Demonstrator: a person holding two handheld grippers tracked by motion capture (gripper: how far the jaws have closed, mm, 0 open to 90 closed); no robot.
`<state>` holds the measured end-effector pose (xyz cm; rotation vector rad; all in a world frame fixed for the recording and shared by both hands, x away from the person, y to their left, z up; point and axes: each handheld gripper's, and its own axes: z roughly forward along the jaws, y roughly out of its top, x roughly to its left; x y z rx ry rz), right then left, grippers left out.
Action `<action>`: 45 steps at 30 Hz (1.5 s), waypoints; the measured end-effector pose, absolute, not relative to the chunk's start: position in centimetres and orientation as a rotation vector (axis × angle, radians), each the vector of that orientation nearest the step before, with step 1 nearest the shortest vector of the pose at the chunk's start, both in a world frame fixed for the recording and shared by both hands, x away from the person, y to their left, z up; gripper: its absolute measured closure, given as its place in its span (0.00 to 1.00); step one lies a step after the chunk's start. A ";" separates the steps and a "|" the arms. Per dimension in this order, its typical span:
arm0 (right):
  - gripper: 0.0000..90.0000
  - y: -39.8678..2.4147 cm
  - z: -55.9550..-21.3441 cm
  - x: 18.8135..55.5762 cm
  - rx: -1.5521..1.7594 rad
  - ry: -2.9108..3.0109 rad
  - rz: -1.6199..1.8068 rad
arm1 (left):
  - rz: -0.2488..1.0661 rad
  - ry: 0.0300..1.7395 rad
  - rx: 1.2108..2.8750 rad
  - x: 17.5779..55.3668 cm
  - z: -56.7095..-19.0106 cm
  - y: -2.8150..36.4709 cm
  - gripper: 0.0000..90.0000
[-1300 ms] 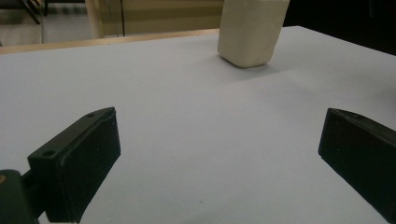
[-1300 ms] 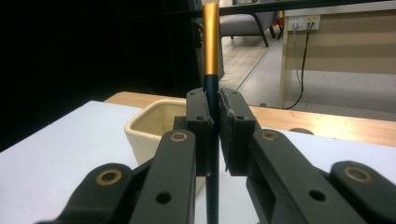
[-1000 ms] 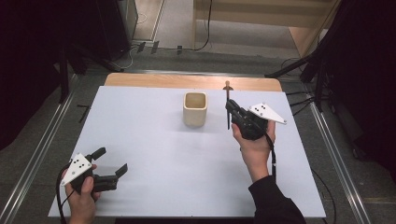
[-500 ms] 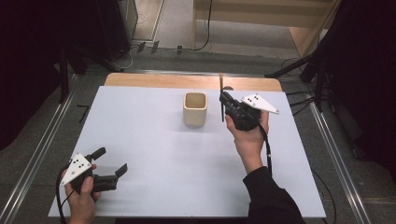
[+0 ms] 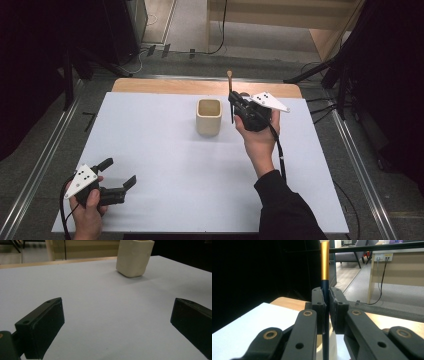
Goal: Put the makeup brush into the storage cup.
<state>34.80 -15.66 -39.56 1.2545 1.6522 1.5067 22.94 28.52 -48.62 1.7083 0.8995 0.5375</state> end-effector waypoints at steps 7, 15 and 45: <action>0.94 -15.0 -39.5 35.7 1.254 1.654 1.513 | 0.534 0.902 1.705 22.9 -48.6 28.6 0.00; 0.94 -14.1 -39.3 36.9 1.244 1.654 1.530 | 0.531 0.902 1.704 23.0 -48.7 28.6 0.00; 0.94 -11.7 -39.2 39.6 1.211 1.690 1.537 | 0.527 0.897 1.707 23.0 -48.7 28.5 0.00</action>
